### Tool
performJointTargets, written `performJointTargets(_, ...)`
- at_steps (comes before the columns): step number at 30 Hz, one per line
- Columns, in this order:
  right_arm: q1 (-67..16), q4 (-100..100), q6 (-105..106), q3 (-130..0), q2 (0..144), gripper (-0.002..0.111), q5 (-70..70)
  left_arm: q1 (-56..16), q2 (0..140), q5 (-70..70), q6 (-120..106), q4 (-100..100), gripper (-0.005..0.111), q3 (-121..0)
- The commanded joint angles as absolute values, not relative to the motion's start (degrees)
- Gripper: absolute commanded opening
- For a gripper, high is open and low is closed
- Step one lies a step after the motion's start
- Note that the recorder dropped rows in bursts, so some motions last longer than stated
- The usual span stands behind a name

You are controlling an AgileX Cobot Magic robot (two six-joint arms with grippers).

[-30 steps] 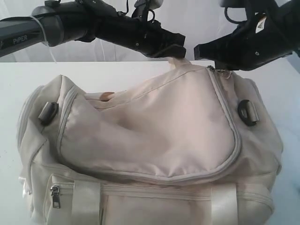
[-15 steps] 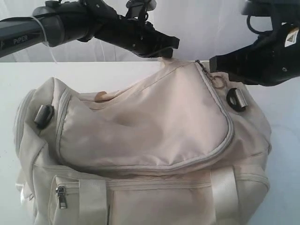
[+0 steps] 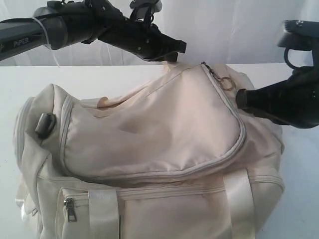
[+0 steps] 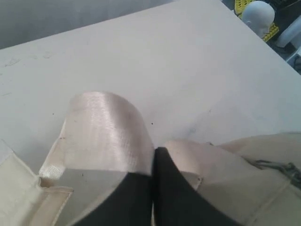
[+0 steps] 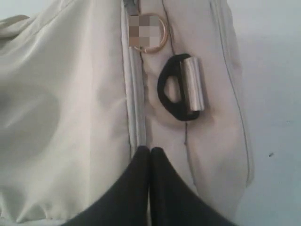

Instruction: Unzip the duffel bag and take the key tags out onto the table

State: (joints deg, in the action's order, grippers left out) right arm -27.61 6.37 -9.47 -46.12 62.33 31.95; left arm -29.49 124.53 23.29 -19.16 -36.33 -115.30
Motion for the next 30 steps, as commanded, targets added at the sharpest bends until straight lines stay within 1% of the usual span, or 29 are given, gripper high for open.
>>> performJointTargets(1, -27.56, 6.43, -9.04, -45.78, 61.87, 0.000, 28.79, -28.73, 124.37, 24.71, -19.24, -35.60, 0.000, -115.31)
performJointTargets(4, -27.56, 5.94, -8.76, -45.78, 62.12, 0.000, 23.71, -28.73, 124.37, 26.62, -19.24, -35.60, 0.000, -115.31)
performJointTargets(5, -27.56, 5.94, -8.39, -45.93, 62.66, 0.002, 21.88, -28.73, 124.37, 27.22, -19.24, -35.60, 0.000, -115.31)
performJointTargets(7, -27.56, 5.94, -7.72, -46.62, 63.87, 0.009, 20.17, -28.73, 124.37, 28.50, -19.24, -35.60, 0.000, -115.31)
performJointTargets(11, -27.56, 5.45, -4.93, -49.25, 69.32, 0.038, 17.57, -28.73, 124.37, 30.57, -19.24, -35.93, 0.000, -115.43)
performJointTargets(13, -27.56, 5.45, -3.03, -51.15, 72.86, 0.050, 17.47, -28.73, 124.27, 31.52, -19.24, -35.93, 0.000, -115.43)
performJointTargets(14, -27.56, 5.45, -2.30, -52.15, 74.58, 0.055, 17.33, -28.73, 124.13, 32.00, -19.38, -35.93, 0.000, -115.43)
performJointTargets(16, -27.56, 5.45, -2.15, -53.88, 77.57, 0.059, 17.03, -28.73, 123.89, 32.54, -19.47, -35.93, 0.000, -115.43)
performJointTargets(21, -27.56, 5.45, -1.05, -57.73, 83.52, 0.060, 17.03, -28.73, 123.62, 32.58, -19.85, -35.93, 0.000, -115.43)
performJointTargets(26, -27.56, 5.58, -1.08, -59.16, 86.29, 0.059, 19.62, -28.73, 123.39, 32.58, -21.26, -35.93, 0.000, -115.43)
performJointTargets(28, -27.56, 5.56, -1.08, -59.40, 86.54, 0.055, 21.20, -28.73, 123.39, 32.58, -21.38, -35.93, 0.000, -115.43)
performJointTargets(30, -27.56, 5.65, -1.21, -59.40, 86.42, 0.048, 22.96, -28.73, 123.39, 32.58, -21.38, -35.93, 0.000, -115.43)
